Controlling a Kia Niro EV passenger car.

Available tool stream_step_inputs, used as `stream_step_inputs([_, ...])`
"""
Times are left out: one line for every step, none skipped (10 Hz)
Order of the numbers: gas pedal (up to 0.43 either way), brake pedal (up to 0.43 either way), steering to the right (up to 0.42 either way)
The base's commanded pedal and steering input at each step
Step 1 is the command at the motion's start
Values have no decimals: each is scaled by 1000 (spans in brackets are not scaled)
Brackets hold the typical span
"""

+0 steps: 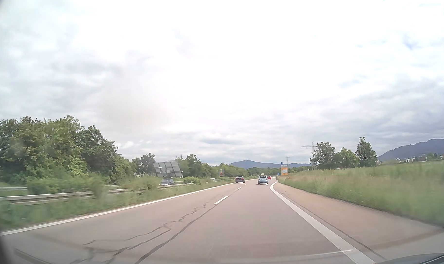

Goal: Follow the waypoints while adhering to traffic rules and regulations

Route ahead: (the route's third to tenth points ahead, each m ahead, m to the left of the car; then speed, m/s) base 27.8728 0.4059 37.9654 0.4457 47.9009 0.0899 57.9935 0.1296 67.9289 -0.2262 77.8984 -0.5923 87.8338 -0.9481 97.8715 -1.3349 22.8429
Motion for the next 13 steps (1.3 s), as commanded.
stream_step_inputs([130, 0, 4])
stream_step_inputs([130, 0, 4])
stream_step_inputs([130, 0, 4])
stream_step_inputs([130, 0, 4])
stream_step_inputs([130, 0, 4])
stream_step_inputs([130, 0, 5])
stream_step_inputs([130, 0, 5])
stream_step_inputs([130, 0, 5])
stream_step_inputs([130, 0, 5])
stream_step_inputs([130, 0, 5])
stream_step_inputs([130, 0, 5])
stream_step_inputs([130, 0, 5])
stream_step_inputs([130, 0, 5])
